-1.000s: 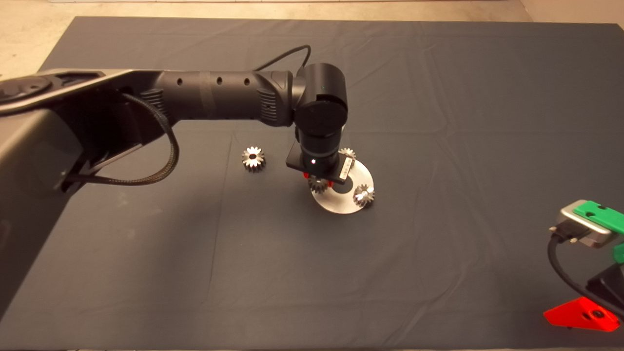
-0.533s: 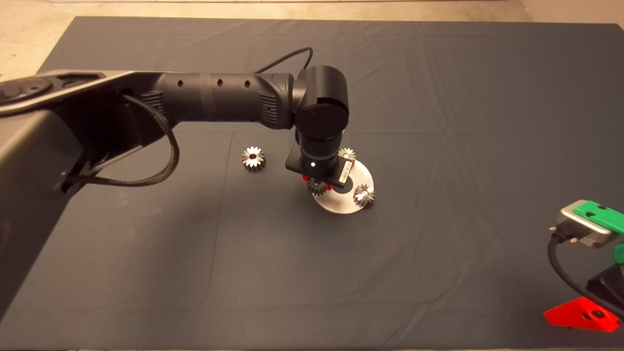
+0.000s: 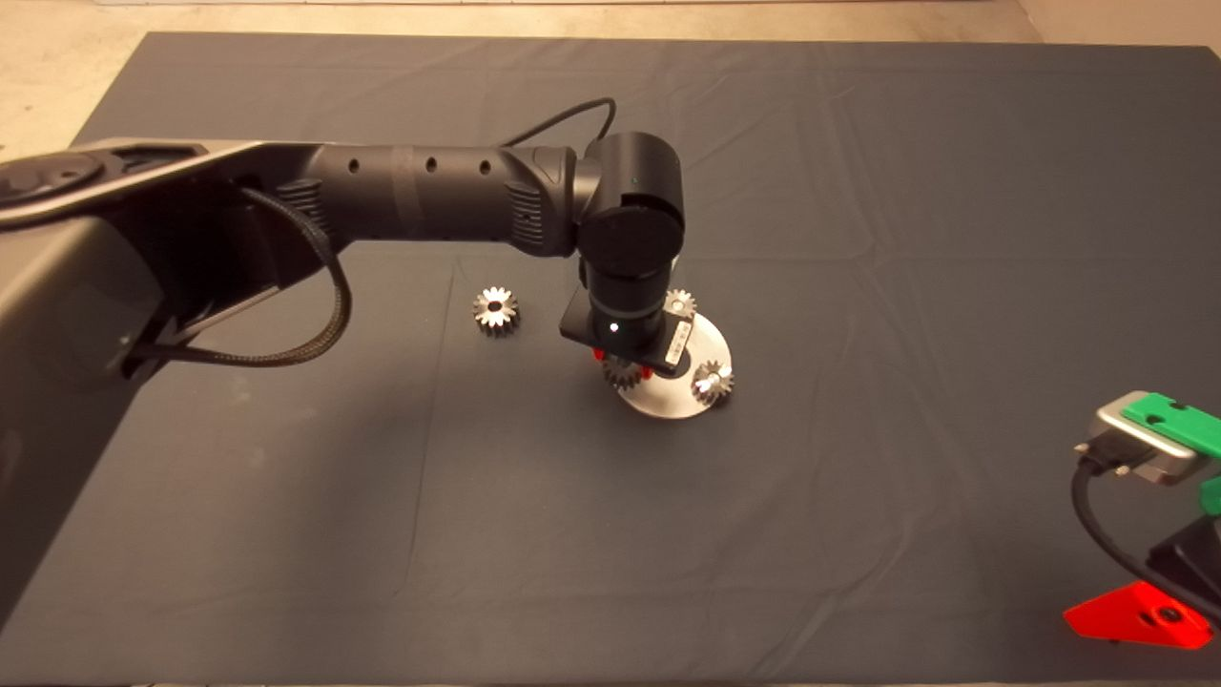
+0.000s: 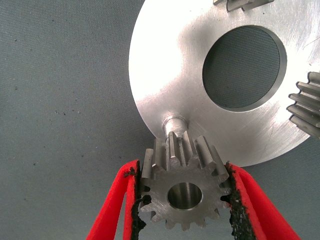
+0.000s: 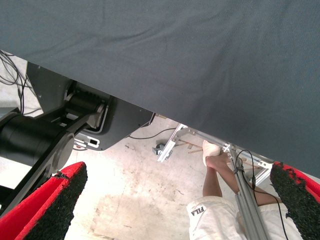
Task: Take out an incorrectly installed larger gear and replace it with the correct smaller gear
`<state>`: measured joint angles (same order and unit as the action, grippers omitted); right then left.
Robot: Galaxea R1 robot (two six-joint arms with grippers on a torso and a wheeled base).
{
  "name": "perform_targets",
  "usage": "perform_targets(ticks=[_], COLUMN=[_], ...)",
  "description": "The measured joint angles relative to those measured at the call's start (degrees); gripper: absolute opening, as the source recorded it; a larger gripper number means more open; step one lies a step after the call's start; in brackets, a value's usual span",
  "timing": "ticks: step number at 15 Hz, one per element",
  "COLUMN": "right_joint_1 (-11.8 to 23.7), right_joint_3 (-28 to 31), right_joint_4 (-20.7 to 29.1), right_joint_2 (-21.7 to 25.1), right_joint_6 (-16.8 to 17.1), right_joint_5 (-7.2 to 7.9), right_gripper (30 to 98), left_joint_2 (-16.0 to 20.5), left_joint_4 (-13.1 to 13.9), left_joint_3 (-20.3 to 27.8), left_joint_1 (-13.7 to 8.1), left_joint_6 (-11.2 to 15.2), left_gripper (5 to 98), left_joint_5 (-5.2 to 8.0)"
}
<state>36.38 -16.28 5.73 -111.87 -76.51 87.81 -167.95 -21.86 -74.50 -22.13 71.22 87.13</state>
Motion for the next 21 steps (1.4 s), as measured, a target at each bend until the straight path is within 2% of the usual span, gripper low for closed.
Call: perform_targets(ticks=[4, 8, 14, 18, 21], right_joint_1=[0.0, 0.0, 0.0, 0.0, 0.0], right_joint_3=[0.01, 0.01, 0.01, 0.01, 0.01], right_joint_4=[0.0, 0.0, 0.0, 0.0, 0.0], right_joint_2=[0.63, 0.75, 0.77, 0.77, 0.77], right_joint_6=[0.0, 0.0, 0.0, 0.0, 0.0], right_joint_5=[0.03, 0.01, 0.01, 0.0, 0.0], right_gripper=[96.8, 96.8, 96.8, 96.8, 96.8], left_joint_2=[0.0, -0.2, -0.18, -0.13, -0.16], left_joint_4=[0.39, 0.89, 0.85, 0.78, 0.85], left_joint_3=[-1.22, -3.61, -4.25, -2.95, 0.82], left_joint_1=[-0.2, -0.66, -0.89, -0.72, -0.59], left_joint_6=[-0.24, -1.88, -1.88, -0.94, 1.72], left_gripper=[34.4, 34.4, 34.4, 34.4, 34.4], left_joint_5=[-0.05, -0.09, -0.2, -0.39, -0.57])
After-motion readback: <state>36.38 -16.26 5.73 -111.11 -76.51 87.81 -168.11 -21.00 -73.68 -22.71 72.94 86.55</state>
